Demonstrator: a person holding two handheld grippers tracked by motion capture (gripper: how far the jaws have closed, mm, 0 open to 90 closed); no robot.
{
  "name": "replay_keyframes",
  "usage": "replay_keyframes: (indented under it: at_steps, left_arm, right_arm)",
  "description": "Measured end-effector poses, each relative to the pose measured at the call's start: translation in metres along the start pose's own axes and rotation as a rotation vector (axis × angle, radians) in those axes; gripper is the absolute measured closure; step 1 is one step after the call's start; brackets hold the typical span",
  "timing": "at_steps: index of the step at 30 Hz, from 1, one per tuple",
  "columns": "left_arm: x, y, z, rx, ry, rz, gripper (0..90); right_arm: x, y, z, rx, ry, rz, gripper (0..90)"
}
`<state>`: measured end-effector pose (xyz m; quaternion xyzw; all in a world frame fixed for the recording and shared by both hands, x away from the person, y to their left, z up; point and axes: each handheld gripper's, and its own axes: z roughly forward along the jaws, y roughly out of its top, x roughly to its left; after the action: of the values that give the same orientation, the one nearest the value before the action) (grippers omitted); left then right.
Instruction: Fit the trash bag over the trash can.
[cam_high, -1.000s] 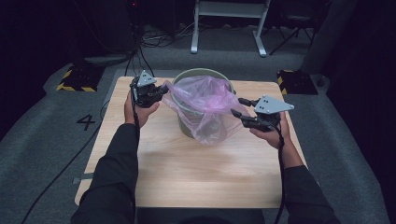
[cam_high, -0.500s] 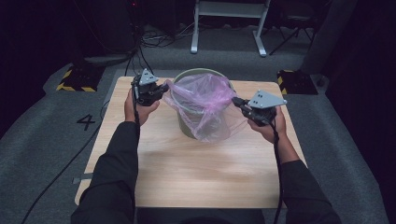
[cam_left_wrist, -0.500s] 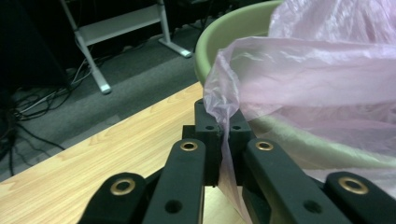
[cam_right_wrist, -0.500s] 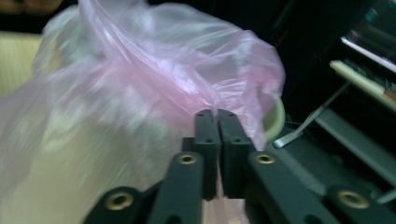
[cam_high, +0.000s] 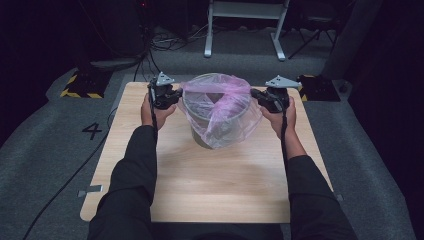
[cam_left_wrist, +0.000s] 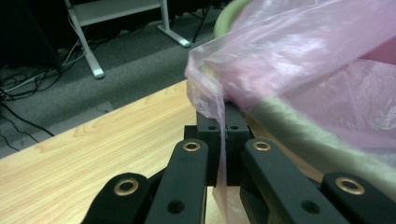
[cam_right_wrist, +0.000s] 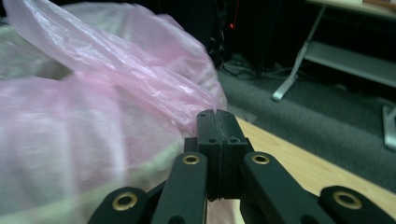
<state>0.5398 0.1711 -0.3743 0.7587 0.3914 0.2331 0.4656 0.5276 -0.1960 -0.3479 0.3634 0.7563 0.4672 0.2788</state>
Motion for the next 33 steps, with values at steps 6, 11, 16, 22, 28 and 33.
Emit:
replay_keyframes:
  at_steps: [6,11,16,22,28,33]
  left_arm:
    - [-0.001,-0.003,0.004,-0.005,-0.056,-0.005,89.6]
    - [-0.003,-0.006,0.001,-0.012,-0.093,0.002,89.8]
    - [-0.012,-0.011,-0.009,-0.011,-0.134,0.047,89.8]
    - [-0.034,-0.020,-0.029,-0.003,-0.184,0.134,89.8]
    - [-0.037,-0.016,-0.040,-0.029,-0.143,0.156,89.5]
    - [-0.031,-0.012,-0.032,-0.022,-0.106,0.134,88.0]
  right_arm:
    - [-0.009,-0.011,0.012,0.002,0.066,0.074,90.0]
    - [-0.016,-0.020,0.006,-0.020,0.149,0.115,90.0]
    - [-0.016,-0.028,-0.008,-0.026,0.188,0.106,90.0]
    - [-0.005,-0.039,-0.033,0.015,0.221,0.031,90.0]
    - [-0.005,-0.035,-0.056,-0.037,0.125,0.008,90.0]
    - [-0.011,-0.024,-0.054,-0.072,0.054,0.007,90.0]
